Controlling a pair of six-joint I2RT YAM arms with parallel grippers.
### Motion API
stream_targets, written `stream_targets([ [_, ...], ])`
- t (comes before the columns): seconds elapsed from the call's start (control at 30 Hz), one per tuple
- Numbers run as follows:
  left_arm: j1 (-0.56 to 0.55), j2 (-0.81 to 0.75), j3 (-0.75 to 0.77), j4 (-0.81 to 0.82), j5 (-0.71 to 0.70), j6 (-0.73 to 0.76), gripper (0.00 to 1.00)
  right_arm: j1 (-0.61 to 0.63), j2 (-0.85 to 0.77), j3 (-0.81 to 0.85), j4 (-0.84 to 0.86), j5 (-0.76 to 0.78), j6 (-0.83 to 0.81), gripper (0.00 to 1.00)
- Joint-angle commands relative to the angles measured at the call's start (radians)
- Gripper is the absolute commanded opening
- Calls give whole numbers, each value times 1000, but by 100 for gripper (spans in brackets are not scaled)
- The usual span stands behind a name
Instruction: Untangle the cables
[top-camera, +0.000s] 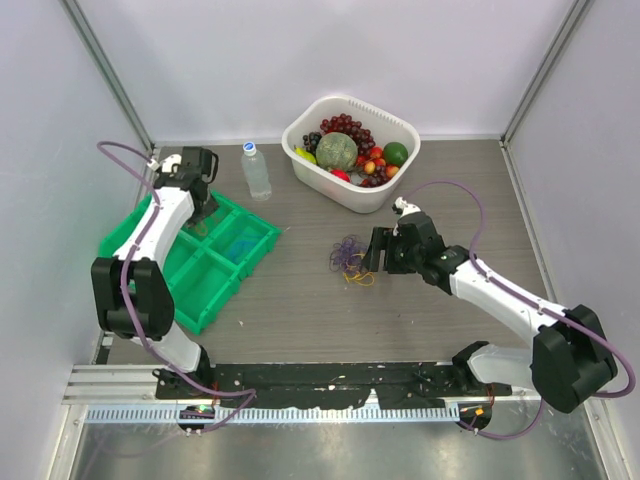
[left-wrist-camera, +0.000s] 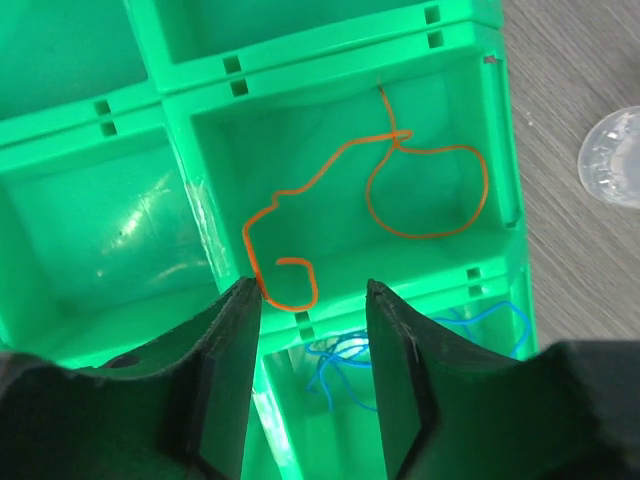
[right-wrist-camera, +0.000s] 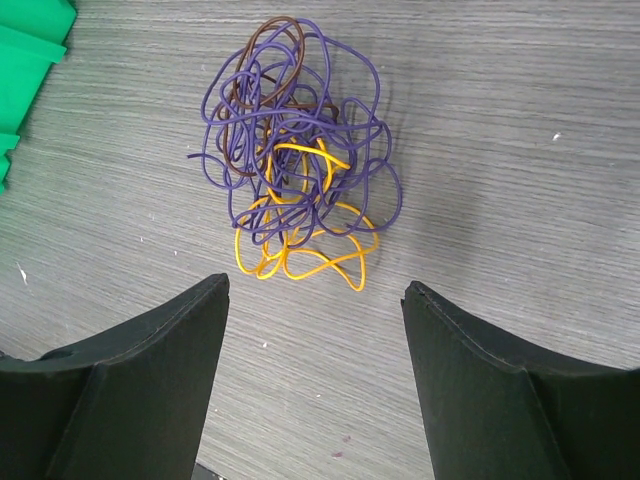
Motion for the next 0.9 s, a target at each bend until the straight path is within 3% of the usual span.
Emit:
stream_targets([
  [0.0, 2, -99, 20, -56, 30, -85, 53, -6, 21, 83, -4, 13, -25, 76],
  [0.23, -4, -231, -53, -17, 139, -44, 75, -6, 214, 224, -100, 0, -78, 75],
  [0.4, -3, -240, -50, 10, 152, -8, 72, -5, 256, 243, -94, -65, -53, 75],
  [0.67, 22, -246, -90, -121, 40, -97, 75, -3, 195, 200, -105, -63, -39, 75],
  [0.87, 78, -242, -156, -102, 139, -151, 71, -3, 121, 137, -117, -43, -32, 75],
])
